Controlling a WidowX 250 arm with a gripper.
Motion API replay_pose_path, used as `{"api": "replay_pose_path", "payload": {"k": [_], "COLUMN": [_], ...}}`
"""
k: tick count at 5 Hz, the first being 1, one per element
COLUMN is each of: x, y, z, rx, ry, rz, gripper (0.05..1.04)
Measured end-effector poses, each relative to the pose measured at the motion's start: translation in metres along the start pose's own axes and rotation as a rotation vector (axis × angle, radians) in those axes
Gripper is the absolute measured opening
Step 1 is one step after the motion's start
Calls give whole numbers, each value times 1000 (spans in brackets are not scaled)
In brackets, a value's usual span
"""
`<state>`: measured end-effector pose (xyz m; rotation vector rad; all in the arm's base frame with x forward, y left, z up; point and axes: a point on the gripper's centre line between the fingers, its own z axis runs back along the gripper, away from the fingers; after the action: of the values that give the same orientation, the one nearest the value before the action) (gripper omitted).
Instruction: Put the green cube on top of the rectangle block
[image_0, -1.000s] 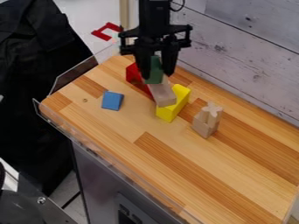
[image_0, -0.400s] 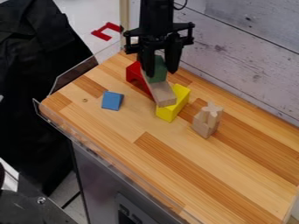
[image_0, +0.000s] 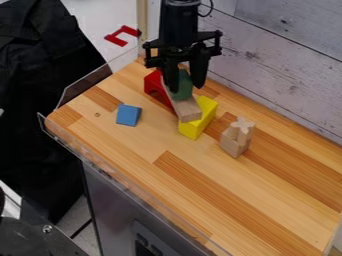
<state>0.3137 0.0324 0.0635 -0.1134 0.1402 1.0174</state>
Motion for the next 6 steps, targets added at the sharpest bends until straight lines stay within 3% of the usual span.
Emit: {"api": "replay_pose_path", "payload": {"k": [1, 2, 3, 4, 5, 6], "x": [1, 4, 5, 8, 7, 2], "y": [-3, -8, -6, -1, 3, 8], "z": [-6, -6, -11, -6, 26, 37], "rx": [-2, -11, 3, 7, -26, -4], "ry": [17, 16, 34, 25, -40, -59], "rz": [0, -8, -9, 16, 22, -26], "gripper": [499, 572, 876, 1009, 1002, 999]}}
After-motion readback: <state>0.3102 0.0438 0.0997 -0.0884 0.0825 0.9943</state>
